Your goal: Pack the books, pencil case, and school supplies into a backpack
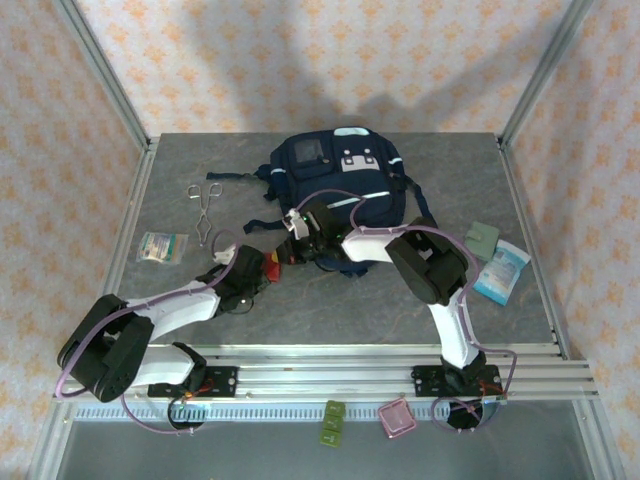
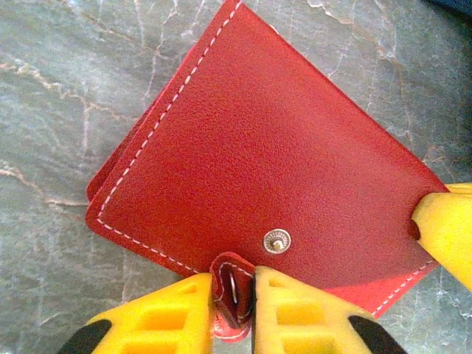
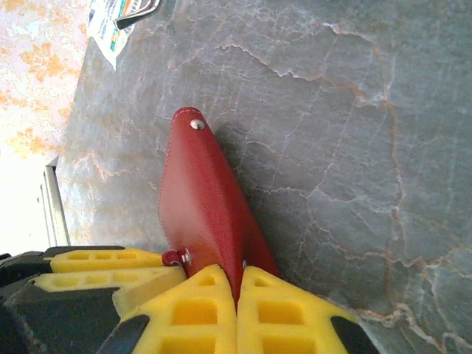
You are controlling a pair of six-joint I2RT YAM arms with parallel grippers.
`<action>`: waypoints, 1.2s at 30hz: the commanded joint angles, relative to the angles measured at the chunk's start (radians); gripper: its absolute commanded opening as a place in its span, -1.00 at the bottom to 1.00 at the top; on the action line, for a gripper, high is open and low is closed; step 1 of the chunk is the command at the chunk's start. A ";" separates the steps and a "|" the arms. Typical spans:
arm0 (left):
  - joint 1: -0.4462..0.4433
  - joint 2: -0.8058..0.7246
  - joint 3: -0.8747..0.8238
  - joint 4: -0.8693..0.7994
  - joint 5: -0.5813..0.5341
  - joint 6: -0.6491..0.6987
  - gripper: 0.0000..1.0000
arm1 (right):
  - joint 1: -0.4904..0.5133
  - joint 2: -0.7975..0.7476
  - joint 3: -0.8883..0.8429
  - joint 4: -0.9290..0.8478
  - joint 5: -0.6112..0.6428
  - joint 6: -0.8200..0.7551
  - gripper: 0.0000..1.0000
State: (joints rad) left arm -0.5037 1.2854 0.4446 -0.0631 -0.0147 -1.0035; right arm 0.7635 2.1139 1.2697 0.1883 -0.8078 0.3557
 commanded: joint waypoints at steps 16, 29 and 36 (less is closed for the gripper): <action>-0.018 -0.230 0.302 -0.130 -0.032 0.323 0.21 | -0.239 -0.752 -0.377 0.045 0.154 0.164 -1.00; -0.204 0.327 0.760 -0.178 -0.015 0.792 0.33 | -0.578 -1.209 -0.598 -0.197 0.347 0.276 -1.00; -0.257 0.572 1.004 -0.263 -0.082 0.972 0.35 | -0.679 -1.237 -0.624 -0.217 0.320 0.290 -1.00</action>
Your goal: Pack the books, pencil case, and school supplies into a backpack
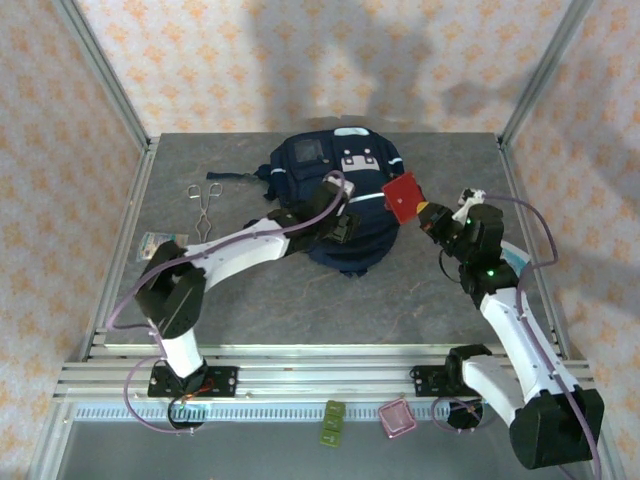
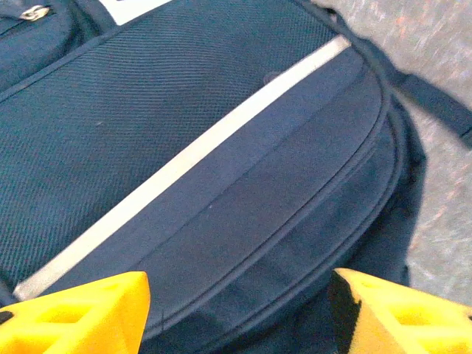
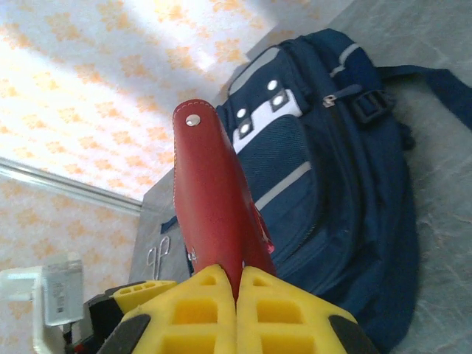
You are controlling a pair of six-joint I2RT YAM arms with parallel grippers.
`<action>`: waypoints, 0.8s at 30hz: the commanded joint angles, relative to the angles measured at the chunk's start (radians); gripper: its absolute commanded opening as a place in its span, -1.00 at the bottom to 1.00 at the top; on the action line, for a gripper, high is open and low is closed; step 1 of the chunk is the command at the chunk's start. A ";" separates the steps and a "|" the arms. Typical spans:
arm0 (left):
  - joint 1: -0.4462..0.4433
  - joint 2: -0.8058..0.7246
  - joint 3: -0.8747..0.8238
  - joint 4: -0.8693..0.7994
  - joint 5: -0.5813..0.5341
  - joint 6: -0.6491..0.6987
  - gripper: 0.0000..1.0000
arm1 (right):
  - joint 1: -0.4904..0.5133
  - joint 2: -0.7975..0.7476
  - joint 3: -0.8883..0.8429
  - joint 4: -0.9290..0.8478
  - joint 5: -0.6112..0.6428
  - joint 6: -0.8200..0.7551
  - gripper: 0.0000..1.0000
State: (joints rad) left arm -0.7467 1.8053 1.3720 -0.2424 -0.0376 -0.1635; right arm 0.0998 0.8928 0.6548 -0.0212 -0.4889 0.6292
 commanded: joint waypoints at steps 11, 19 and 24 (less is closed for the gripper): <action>-0.049 0.217 0.176 -0.087 -0.298 0.270 0.24 | -0.034 -0.003 -0.037 0.027 -0.031 0.030 -1.00; -0.033 0.198 0.183 -0.075 -0.247 0.286 -0.79 | -0.034 0.000 -0.059 0.043 -0.046 0.043 -1.00; -0.011 0.170 0.218 -0.131 -0.175 0.274 -1.00 | -0.034 -0.003 -0.063 0.034 -0.046 0.038 -1.00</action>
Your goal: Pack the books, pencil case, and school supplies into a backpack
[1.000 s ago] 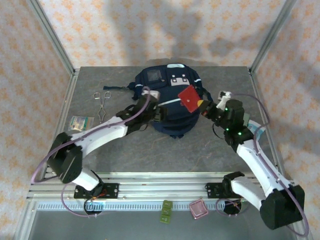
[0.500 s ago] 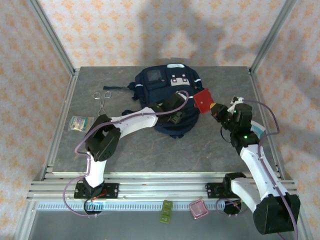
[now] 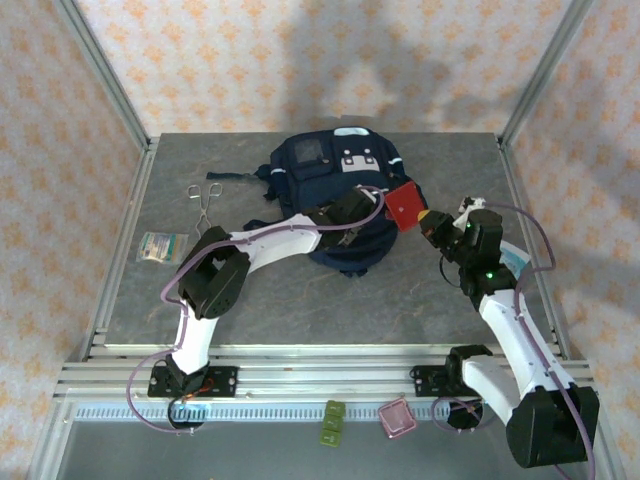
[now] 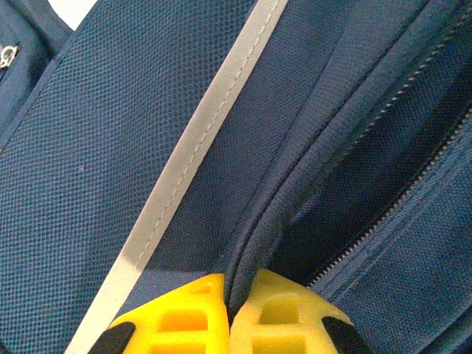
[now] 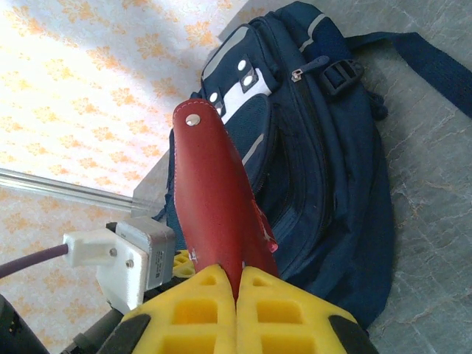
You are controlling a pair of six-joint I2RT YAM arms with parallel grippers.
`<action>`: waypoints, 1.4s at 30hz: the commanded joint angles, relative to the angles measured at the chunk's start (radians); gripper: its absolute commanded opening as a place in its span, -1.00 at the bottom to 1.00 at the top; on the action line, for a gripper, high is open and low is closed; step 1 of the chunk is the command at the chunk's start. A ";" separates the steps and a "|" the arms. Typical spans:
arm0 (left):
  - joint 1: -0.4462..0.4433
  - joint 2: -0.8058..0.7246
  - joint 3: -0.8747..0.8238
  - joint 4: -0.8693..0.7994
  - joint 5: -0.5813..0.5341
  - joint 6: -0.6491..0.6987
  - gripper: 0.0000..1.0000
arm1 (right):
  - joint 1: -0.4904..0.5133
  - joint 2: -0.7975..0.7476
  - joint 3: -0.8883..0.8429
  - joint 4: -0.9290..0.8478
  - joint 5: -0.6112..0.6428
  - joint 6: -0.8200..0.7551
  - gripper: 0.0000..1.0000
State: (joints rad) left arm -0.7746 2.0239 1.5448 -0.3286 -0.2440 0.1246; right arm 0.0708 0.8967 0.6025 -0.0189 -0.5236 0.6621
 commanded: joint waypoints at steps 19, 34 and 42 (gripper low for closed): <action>0.048 -0.109 0.289 -0.124 -0.005 -0.079 -1.00 | 0.113 0.176 -0.066 0.353 -0.283 0.172 -1.00; 0.026 -0.108 0.316 -0.153 0.052 -0.121 -1.00 | 0.168 0.612 0.109 0.715 -0.223 0.487 -1.00; 0.019 -0.110 0.323 -0.149 0.089 -0.160 -1.00 | 0.258 0.826 0.213 0.770 -0.107 0.611 -1.00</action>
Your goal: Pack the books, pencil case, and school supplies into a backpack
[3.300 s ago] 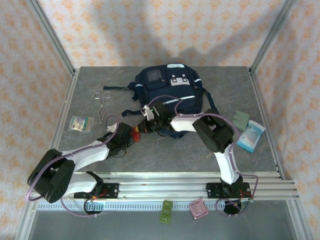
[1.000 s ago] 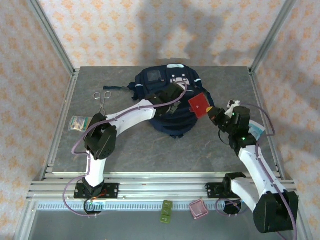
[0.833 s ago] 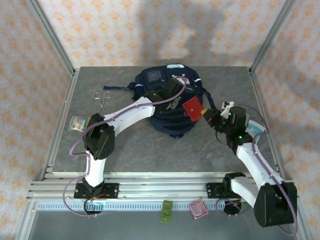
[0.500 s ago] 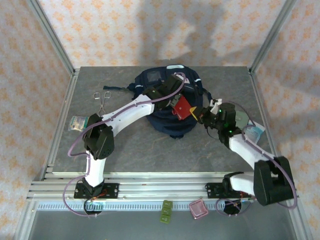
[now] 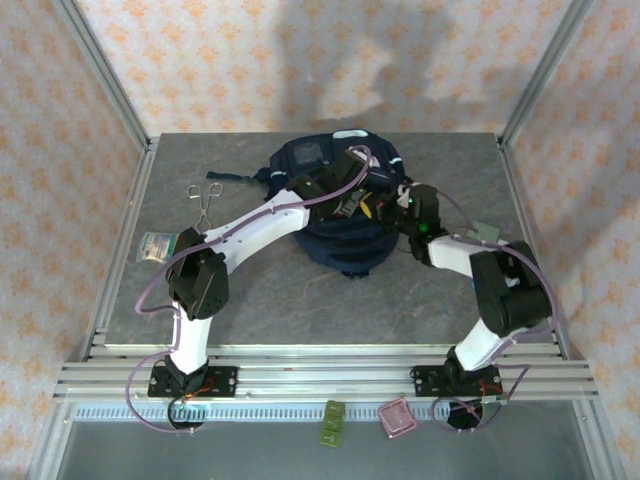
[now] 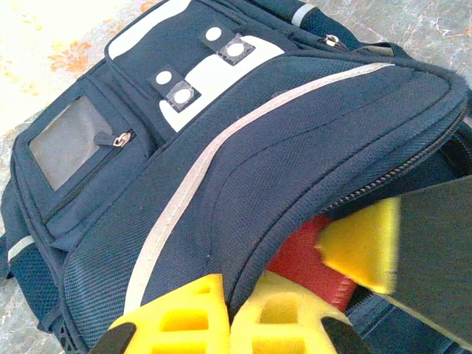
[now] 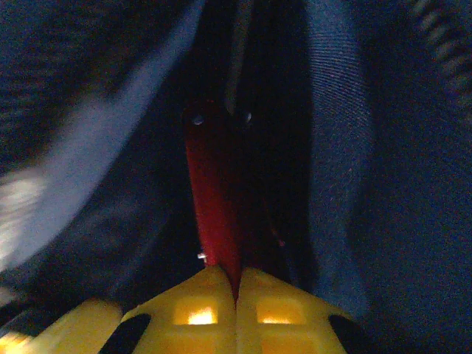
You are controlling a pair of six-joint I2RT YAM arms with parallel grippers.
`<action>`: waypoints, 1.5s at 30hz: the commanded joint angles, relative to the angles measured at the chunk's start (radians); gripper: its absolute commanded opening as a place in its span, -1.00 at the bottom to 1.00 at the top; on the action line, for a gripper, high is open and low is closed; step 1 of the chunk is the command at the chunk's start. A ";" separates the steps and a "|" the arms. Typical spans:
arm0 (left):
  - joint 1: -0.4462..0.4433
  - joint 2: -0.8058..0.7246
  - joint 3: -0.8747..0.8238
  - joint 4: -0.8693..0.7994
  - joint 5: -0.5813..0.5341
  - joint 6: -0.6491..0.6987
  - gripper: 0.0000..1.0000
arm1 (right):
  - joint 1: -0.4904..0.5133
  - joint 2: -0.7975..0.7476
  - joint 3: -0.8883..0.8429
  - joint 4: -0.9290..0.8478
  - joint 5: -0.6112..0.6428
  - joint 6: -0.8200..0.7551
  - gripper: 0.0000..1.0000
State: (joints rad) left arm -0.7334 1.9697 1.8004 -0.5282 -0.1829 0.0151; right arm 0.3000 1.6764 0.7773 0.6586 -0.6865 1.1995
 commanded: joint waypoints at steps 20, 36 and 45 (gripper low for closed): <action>-0.022 -0.017 0.066 0.049 -0.019 -0.077 -1.00 | 0.034 -0.211 0.021 -0.512 0.184 -0.384 -0.16; -0.023 -0.001 0.034 0.076 0.011 -0.094 -1.00 | -0.390 -0.527 -0.017 -0.914 0.634 -0.594 0.15; -0.022 -0.021 -0.003 0.099 0.045 -0.110 -1.00 | -0.498 -0.180 0.034 -0.746 0.613 -0.569 0.11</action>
State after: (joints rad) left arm -0.7414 1.9701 1.8023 -0.5320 -0.1703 -0.0578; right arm -0.1936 1.4521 0.7692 -0.1463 -0.0895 0.6373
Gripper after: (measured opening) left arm 0.046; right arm 0.557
